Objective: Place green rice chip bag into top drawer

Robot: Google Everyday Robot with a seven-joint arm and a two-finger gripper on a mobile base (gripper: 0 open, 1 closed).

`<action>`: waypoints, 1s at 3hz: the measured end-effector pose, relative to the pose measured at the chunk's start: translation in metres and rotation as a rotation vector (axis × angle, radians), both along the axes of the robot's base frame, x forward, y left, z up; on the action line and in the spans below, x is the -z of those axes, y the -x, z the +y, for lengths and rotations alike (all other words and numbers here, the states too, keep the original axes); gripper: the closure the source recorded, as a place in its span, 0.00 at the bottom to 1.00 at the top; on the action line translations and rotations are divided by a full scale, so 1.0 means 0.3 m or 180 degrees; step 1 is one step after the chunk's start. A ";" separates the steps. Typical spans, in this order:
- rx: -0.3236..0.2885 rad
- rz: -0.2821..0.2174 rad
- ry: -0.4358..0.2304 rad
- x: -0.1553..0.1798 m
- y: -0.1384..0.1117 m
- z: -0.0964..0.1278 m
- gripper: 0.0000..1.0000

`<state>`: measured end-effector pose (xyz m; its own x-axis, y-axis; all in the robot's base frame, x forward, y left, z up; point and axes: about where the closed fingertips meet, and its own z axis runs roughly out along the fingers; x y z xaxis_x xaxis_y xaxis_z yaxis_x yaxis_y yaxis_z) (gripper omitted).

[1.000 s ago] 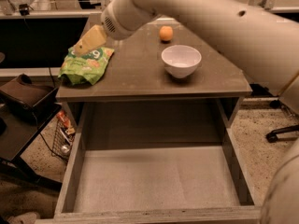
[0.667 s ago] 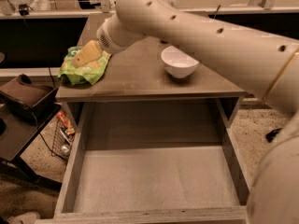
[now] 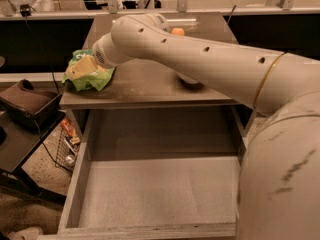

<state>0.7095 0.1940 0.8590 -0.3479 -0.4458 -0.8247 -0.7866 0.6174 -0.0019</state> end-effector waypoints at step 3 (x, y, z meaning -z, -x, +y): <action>-0.0103 -0.0050 0.0018 0.031 -0.004 0.074 0.64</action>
Offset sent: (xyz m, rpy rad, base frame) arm 0.0025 0.0178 -0.0073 -0.0043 -0.0170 0.0255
